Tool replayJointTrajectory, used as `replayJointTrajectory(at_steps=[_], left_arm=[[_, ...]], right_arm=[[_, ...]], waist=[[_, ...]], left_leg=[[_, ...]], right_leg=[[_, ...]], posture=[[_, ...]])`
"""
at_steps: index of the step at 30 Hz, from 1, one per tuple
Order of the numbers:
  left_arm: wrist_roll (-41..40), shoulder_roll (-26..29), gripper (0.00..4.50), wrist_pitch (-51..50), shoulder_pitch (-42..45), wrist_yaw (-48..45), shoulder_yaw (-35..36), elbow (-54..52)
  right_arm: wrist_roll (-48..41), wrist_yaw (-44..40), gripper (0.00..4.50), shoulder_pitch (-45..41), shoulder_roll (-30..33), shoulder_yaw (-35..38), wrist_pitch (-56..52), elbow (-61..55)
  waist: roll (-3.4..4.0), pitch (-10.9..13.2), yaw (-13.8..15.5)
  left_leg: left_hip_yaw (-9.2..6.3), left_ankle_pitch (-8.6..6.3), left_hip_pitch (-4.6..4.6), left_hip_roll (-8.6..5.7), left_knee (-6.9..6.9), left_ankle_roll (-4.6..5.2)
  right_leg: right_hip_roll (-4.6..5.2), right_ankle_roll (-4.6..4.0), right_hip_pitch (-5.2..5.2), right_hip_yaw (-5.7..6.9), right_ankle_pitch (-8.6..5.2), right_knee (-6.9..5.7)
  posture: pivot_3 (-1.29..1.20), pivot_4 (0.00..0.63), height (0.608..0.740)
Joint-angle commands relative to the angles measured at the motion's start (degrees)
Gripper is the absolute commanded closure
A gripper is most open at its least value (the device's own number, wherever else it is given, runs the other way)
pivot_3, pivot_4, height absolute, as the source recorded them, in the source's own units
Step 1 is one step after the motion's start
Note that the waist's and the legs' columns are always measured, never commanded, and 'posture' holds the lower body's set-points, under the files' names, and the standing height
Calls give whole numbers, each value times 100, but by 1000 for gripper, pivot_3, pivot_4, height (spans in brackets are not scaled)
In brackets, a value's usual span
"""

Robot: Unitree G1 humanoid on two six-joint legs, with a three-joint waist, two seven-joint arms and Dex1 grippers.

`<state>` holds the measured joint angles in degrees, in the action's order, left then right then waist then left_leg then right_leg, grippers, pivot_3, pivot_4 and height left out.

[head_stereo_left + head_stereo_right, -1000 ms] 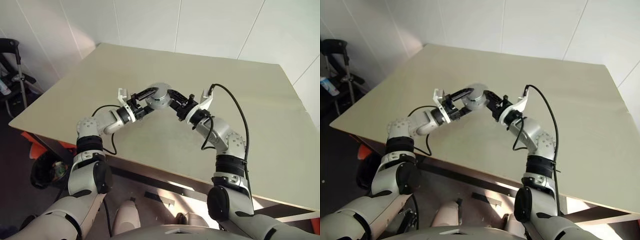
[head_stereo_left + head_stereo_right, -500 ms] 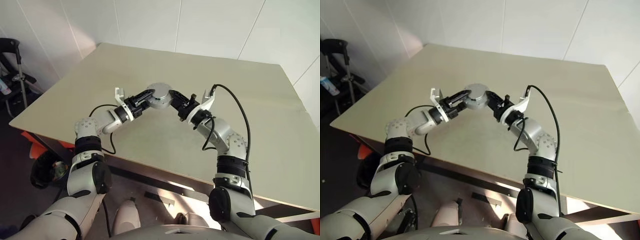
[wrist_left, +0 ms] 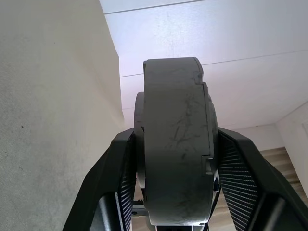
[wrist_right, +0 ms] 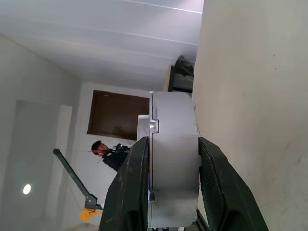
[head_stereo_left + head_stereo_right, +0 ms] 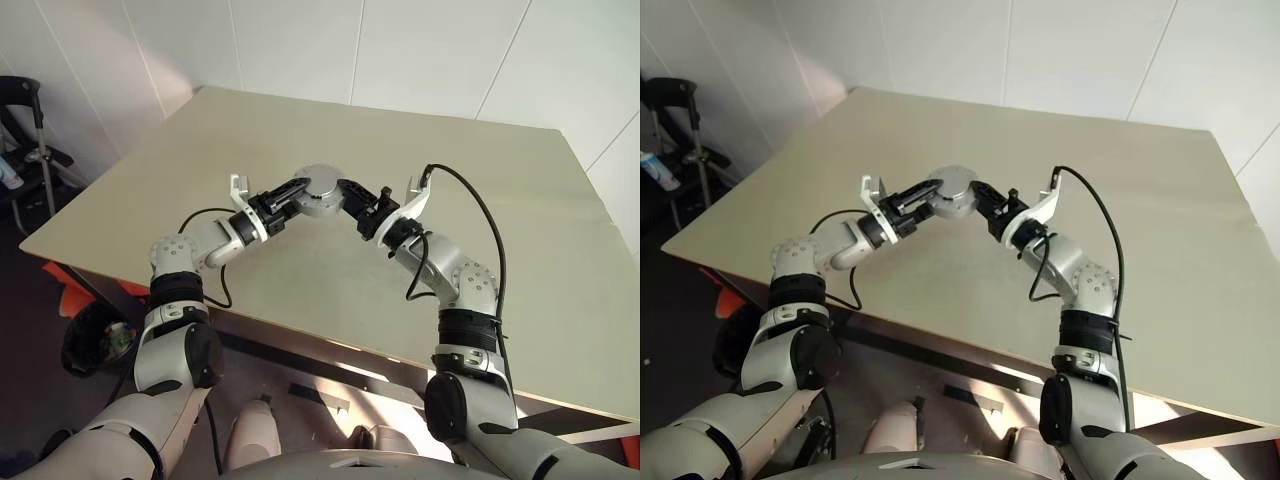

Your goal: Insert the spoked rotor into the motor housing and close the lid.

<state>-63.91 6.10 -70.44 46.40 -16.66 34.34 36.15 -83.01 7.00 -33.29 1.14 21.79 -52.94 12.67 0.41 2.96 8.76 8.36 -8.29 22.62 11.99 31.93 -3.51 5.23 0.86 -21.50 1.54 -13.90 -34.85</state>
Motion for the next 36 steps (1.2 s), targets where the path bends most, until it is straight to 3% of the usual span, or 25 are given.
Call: replayJointTrajectory(at_steps=[1,6,9,12,19,28,36], left_arm=[[-130,11,2416,4,56,-87,10,-251],[-124,5,2416,23,36,-83,-9,-287],[-44,32,2416,89,5,-100,-88,-360],[517,230,2416,470,-178,-266,-607,-799],[958,574,2416,931,-349,-535,-959,-1325],[444,325,2416,1032,-279,-185,-143,-1138],[377,434,2416,1437,-437,160,440,-1019]], right_arm=[[69,-361,1902,-182,44,-93,63,-429],[431,-345,248,-204,86,-136,195,-444],[1160,-682,248,-156,366,-396,404,-482],[2210,-1124,248,-167,854,-680,913,-189],[2704,-1700,248,-234,1153,-526,1021,134],[2797,-1899,248,-205,1027,-400,856,106],[2721,-1957,248,-177,1071,13,787,87]], waist=[[0,0,1],[0,0,-2],[0,0,-1],[0,0,3],[0,0,-8],[0,0,-9],[0,0,-9]], left_leg=[[0,-2,2,0,5,4],[-1,-8,8,0,23,14],[-1,-8,9,0,28,13],[-2,-8,12,-1,35,13],[-2,-8,16,0,38,14],[-2,-15,25,1,60,29],[-1,-16,24,8,80,30]], right_leg=[[0,1,0,0,1,0],[2,5,0,-1,3,-2],[3,6,2,-1,3,-2],[6,9,7,0,5,-1],[4,14,2,-2,9,-2],[5,4,1,-3,14,-7],[4,-1,4,-3,18,-10]], posture=[[0,0,740],[0,0,740],[0,0,740],[0,0,740],[0,0,740],[0,0,740],[0,0,740]])
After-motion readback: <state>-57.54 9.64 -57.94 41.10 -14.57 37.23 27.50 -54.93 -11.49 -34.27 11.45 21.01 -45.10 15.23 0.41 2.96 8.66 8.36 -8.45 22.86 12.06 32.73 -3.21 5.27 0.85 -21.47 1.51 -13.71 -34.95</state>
